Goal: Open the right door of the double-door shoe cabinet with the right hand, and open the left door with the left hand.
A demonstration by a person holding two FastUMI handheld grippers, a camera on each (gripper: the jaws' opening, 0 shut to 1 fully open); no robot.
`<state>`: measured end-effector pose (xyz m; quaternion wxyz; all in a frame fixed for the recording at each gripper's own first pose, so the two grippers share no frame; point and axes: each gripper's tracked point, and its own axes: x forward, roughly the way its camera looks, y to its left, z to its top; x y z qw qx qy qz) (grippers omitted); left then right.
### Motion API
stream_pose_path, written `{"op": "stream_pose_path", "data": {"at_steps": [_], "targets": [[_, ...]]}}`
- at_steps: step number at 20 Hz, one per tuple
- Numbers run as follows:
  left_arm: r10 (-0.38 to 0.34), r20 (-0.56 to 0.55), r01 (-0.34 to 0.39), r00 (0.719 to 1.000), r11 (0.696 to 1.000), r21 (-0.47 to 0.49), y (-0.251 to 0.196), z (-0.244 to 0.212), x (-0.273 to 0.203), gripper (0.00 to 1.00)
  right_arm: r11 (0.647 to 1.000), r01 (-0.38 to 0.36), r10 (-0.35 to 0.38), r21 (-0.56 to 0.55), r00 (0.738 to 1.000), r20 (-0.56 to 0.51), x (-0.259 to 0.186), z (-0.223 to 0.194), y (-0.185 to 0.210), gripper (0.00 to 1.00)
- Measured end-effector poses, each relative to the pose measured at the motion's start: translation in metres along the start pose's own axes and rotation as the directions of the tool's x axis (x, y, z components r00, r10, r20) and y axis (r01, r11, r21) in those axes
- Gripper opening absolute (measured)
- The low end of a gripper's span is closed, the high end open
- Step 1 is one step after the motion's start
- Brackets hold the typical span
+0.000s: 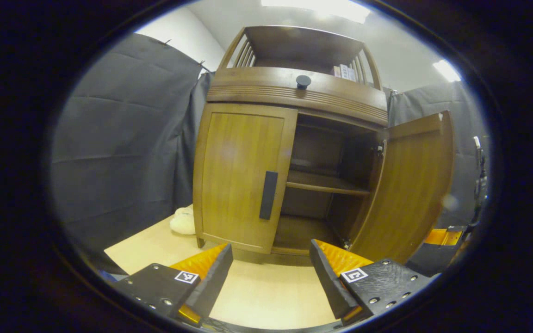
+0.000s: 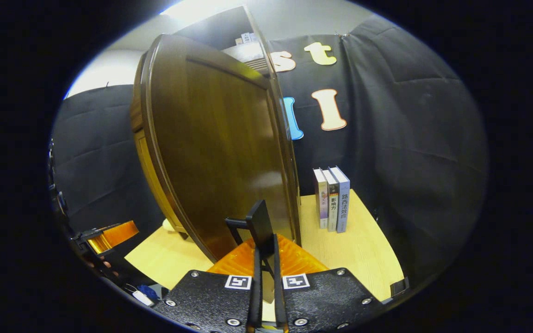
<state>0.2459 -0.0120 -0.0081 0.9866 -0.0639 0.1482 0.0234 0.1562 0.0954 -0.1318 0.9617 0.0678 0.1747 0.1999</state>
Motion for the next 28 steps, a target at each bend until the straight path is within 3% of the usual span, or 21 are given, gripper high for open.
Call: {"op": "stream_pose_path", "data": {"at_steps": [3,4,5,7,8,10,12,13,15,17,18,24,28], "targets": [[0.067,0.021,-0.067,0.998,0.998,-0.005,-0.011,-0.001,-0.015,0.95,0.997,-0.054,0.055,-0.058,0.998,0.011,-0.002,0.005,-0.014,0.09],[0.094,0.031,-0.094,0.995,0.996,-0.005,-0.011,0.001,-0.018,1.0,0.995,-0.075,0.076,-0.06,0.997,0.009,0.0,0.006,-0.017,0.1],[0.117,0.042,-0.116,0.992,0.993,-0.008,-0.011,0.0,-0.023,0.95,0.994,-0.095,0.096,-0.061,0.995,0.008,-0.001,0.005,-0.022,0.09],[0.16,0.053,-0.16,0.986,0.987,-0.012,-0.011,0.003,-0.026,1.0,0.991,-0.116,0.117,-0.066,0.993,0.015,0.0,0.008,-0.029,0.09],[0.177,0.053,-0.176,0.983,0.984,-0.013,-0.01,0.003,-0.027,0.95,0.99,-0.126,0.127,-0.064,0.992,0.017,0.0,0.009,-0.029,0.09],[0.185,0.051,-0.185,0.981,0.983,-0.014,-0.011,0.008,-0.026,1.0,0.987,-0.153,0.154,-0.058,0.988,0.017,0.001,0.008,-0.03,0.09],[0.192,0.042,-0.193,0.98,0.981,-0.001,-0.011,0.012,-0.028,0.95,0.984,-0.164,0.166,-0.069,0.986,0.022,0.001,0.009,-0.031,0.09],[0.196,0.041,-0.196,0.98,0.98,0.009,-0.012,0.015,-0.028,1.0,0.983,-0.166,0.168,-0.072,0.985,0.025,0.002,0.009,-0.031,0.09],[0.199,0.037,-0.2,0.979,0.98,0.023,-0.014,0.019,-0.03,1.0,0.985,-0.16,0.162,-0.07,0.986,0.026,0.002,0.009,-0.031,0.09],[0.188,0.031,-0.189,0.982,0.982,0.024,-0.015,0.018,-0.029,1.0,0.988,-0.141,0.144,-0.069,0.989,0.031,0.002,0.009,-0.033,0.09],[0.175,0.025,-0.176,0.984,0.984,0.019,-0.014,0.014,-0.03,0.95,0.989,-0.132,0.134,-0.068,0.99,0.032,0.001,0.01,-0.033,0.09],[0.091,0.01,-0.091,0.996,0.995,0.041,-0.02,0.016,-0.009,1.0,0.995,-0.093,0.094,-0.036,0.995,0.021,-0.009,0.009,-0.033,0.09],[0.018,-0.011,-0.017,1.0,0.999,0.051,-0.022,0.018,0.01,1.0,1.0,-0.01,0.01,-0.022,1.0,0.029,-0.026,0.014,-0.04,0.08]]}}
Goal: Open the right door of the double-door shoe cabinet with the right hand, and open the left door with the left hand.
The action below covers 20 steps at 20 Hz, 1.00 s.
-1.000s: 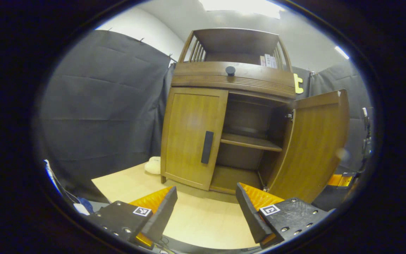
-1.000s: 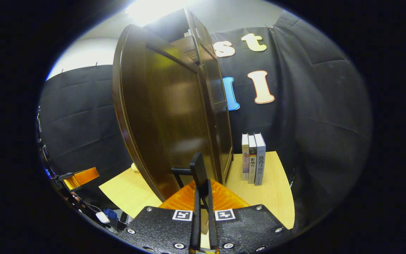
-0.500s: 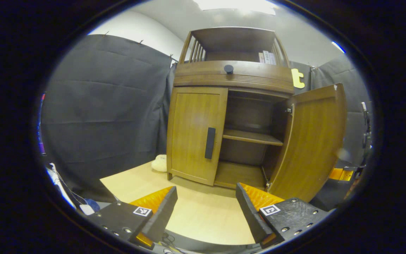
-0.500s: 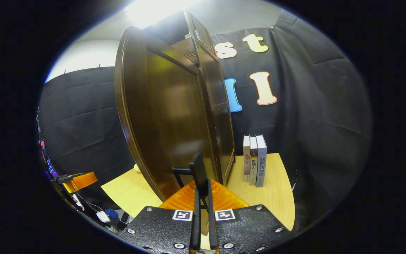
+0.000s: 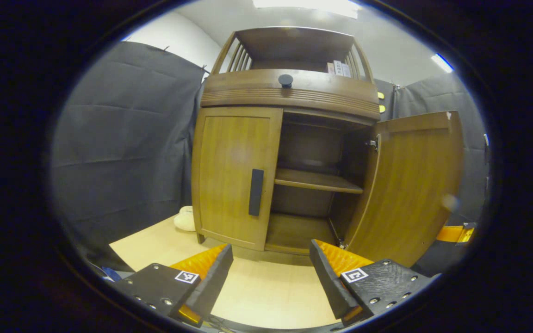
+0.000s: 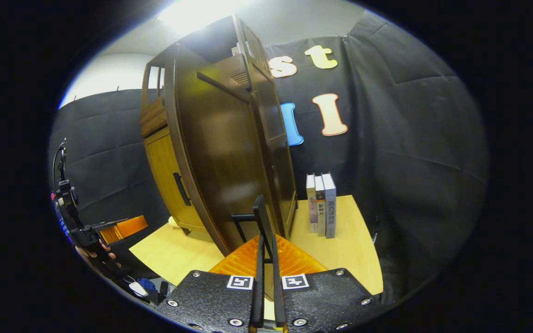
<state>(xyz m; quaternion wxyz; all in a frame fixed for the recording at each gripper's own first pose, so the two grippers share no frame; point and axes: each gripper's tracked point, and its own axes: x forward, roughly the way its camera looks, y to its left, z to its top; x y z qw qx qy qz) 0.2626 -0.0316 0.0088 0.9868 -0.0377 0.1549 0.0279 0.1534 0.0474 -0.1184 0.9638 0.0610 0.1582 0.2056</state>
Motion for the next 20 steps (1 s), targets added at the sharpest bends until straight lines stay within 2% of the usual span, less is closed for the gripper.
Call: {"op": "stream_pose_path", "data": {"at_steps": [3,6,9,10,13,15,17,20], "targets": [[-0.047,0.01,0.046,0.999,0.999,0.02,0.004,0.007,0.018,1.0,0.996,0.085,-0.085,0.015,0.996,0.011,-0.004,0.01,-0.012,0.08],[-0.081,0.027,0.08,0.996,0.996,0.034,0.008,0.016,0.043,1.0,0.983,0.183,-0.184,0.027,0.982,0.045,-0.012,0.02,-0.024,0.07],[-0.087,0.073,0.083,0.994,0.995,0.053,0.017,0.03,0.062,1.0,0.963,0.266,-0.269,0.049,0.961,0.059,-0.021,0.026,-0.026,0.06],[-0.099,0.085,0.093,0.991,0.993,0.066,0.018,0.036,0.072,0.95,0.956,0.29,-0.293,0.053,0.954,0.07,-0.026,0.03,-0.026,0.05],[-0.131,0.094,0.123,0.987,0.988,0.089,0.024,0.042,0.1,0.95,0.926,0.37,-0.376,0.07,0.921,0.101,-0.042,0.033,-0.026,0.06],[-0.161,0.096,0.151,0.982,0.984,0.099,0.027,0.044,0.125,0.97,0.902,0.422,-0.431,0.092,0.895,0.12,-0.051,0.034,-0.026,0.18],[-0.191,0.095,0.178,0.977,0.976,0.129,0.027,0.044,0.145,0.99,0.881,0.457,-0.471,0.122,0.869,0.152,-0.058,0.037,-0.023,0.46],[-0.196,0.089,0.18,0.977,0.97,0.162,0.03,0.043,0.17,1.0,0.837,0.527,-0.547,0.149,0.818,0.179,-0.071,0.035,-0.021,0.89]]}}
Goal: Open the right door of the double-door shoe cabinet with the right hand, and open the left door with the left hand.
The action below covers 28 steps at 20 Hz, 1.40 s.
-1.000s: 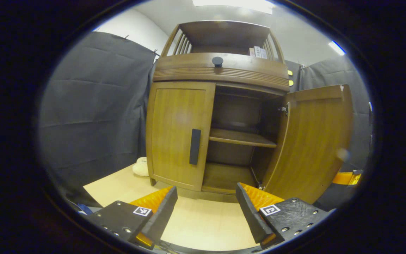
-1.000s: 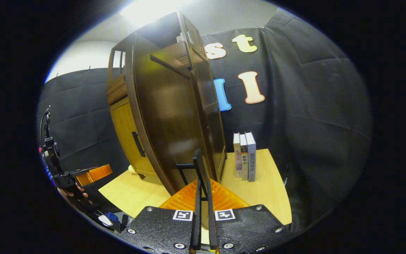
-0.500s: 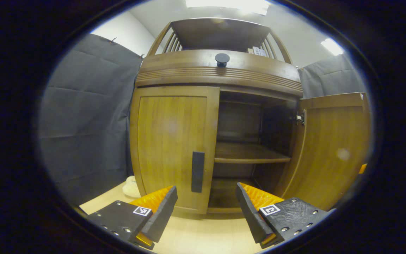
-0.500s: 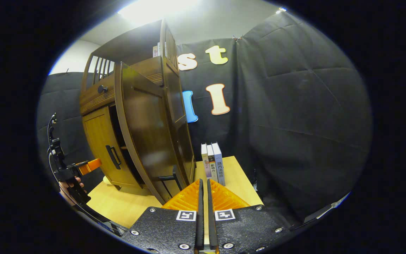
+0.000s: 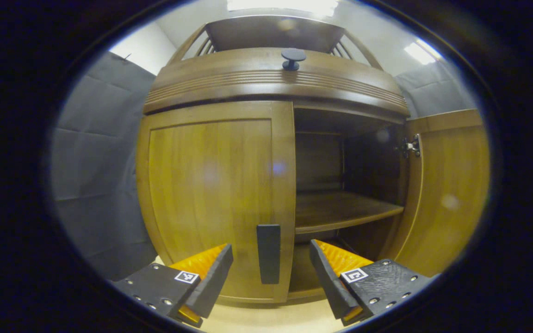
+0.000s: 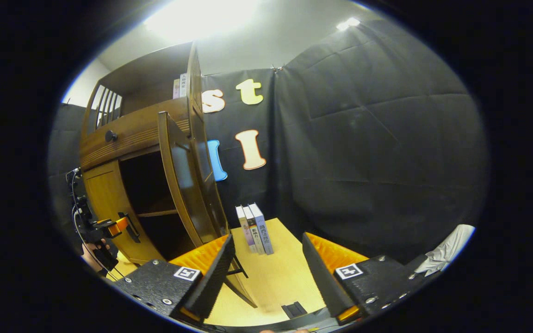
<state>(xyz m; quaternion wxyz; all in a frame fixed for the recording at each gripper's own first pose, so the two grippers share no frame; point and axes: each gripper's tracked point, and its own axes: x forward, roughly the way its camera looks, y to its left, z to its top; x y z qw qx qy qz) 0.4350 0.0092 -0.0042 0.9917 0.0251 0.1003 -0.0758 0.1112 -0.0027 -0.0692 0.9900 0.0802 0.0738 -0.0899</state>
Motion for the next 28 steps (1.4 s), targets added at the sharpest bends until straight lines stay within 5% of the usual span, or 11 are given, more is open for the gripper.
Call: {"op": "stream_pose_path", "data": {"at_steps": [1,2,8,11,14,28], "targets": [[-0.012,0.001,0.012,1.0,1.0,0.003,0.0,-0.001,0.007,1.0,1.0,0.026,-0.026,-0.007,1.0,0.003,-0.002,-0.001,-0.003,0.91],[-0.031,0.009,0.031,0.999,1.0,0.002,-0.002,-0.003,0.01,0.89,0.999,0.045,-0.045,-0.014,0.999,0.001,-0.005,-0.003,-0.002,0.95],[-0.082,0.003,0.082,0.997,0.997,-0.014,0.004,-0.016,0.04,1.0,0.994,0.108,-0.108,-0.003,0.994,-0.036,-0.018,-0.019,0.013,0.95],[-0.128,0.011,0.128,0.992,0.991,-0.023,-0.001,-0.014,0.048,0.7,0.992,0.128,-0.129,-0.018,0.991,-0.041,-0.023,-0.024,0.02,0.96],[-0.094,0.03,0.095,0.995,0.995,-0.038,0.004,-0.015,0.054,0.36,0.991,0.128,-0.13,-0.036,0.99,-0.052,-0.026,-0.03,0.031,0.92],[-0.15,0.015,0.151,0.988,0.987,-0.054,0.005,-0.009,0.03,0.34,0.997,0.005,-0.01,-0.078,0.998,-0.062,-0.023,-0.053,0.106,0.96]]}}
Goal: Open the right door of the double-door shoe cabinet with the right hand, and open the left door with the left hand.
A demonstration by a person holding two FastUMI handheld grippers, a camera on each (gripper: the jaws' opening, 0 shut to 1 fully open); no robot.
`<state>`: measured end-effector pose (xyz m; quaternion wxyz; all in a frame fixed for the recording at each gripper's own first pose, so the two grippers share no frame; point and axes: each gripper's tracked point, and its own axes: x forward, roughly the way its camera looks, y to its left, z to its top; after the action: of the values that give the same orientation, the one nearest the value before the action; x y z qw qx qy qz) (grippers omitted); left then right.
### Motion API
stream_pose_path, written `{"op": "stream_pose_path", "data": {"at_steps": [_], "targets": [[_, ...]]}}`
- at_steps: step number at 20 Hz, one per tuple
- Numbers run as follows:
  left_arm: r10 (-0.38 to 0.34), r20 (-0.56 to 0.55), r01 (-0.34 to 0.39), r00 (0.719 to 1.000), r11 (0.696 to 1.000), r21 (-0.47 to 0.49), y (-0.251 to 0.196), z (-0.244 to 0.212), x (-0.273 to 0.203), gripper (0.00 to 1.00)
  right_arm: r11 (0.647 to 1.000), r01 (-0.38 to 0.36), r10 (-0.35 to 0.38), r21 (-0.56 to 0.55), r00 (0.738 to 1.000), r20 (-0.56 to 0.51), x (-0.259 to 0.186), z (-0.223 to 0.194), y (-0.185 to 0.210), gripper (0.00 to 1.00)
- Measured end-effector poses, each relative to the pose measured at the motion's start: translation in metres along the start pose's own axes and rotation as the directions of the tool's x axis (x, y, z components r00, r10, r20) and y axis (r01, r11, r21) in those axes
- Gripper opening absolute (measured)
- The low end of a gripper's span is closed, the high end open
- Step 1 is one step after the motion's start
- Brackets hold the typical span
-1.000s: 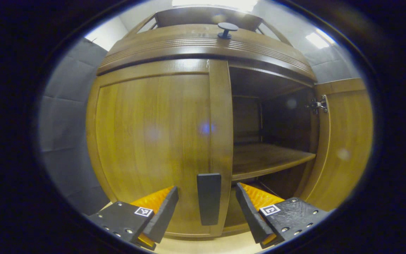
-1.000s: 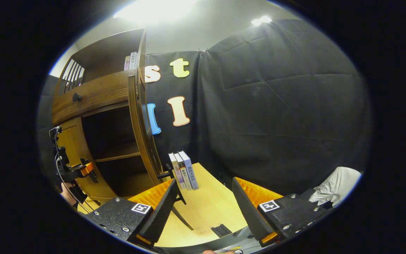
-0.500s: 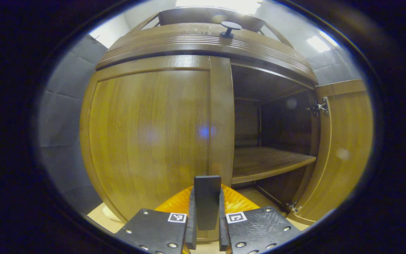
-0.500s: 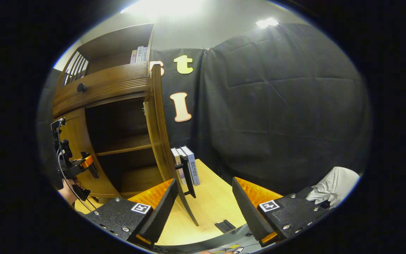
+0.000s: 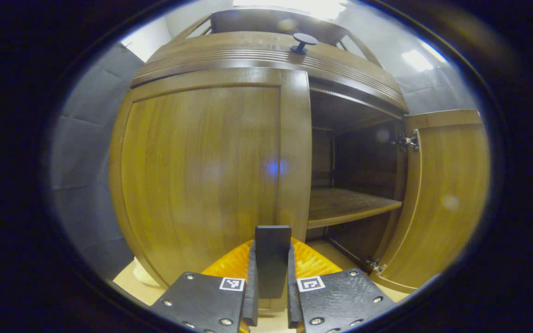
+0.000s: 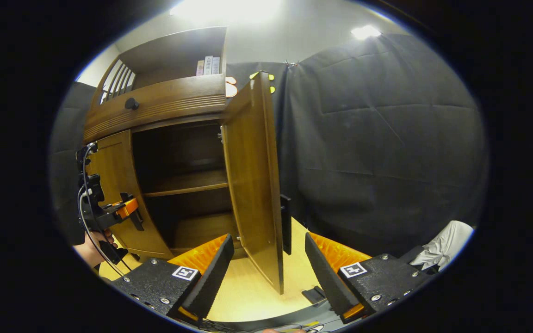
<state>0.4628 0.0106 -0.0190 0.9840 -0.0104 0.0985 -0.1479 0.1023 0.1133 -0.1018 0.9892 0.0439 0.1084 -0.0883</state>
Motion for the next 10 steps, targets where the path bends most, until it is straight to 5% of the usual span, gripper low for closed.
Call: {"op": "stream_pose_path", "data": {"at_steps": [10], "targets": [[-0.032,-0.006,0.032,0.999,0.999,-0.022,-0.001,-0.005,0.001,0.34,0.998,-0.063,0.064,0.017,0.995,-0.075,0.018,-0.039,0.035,0.96]]}}
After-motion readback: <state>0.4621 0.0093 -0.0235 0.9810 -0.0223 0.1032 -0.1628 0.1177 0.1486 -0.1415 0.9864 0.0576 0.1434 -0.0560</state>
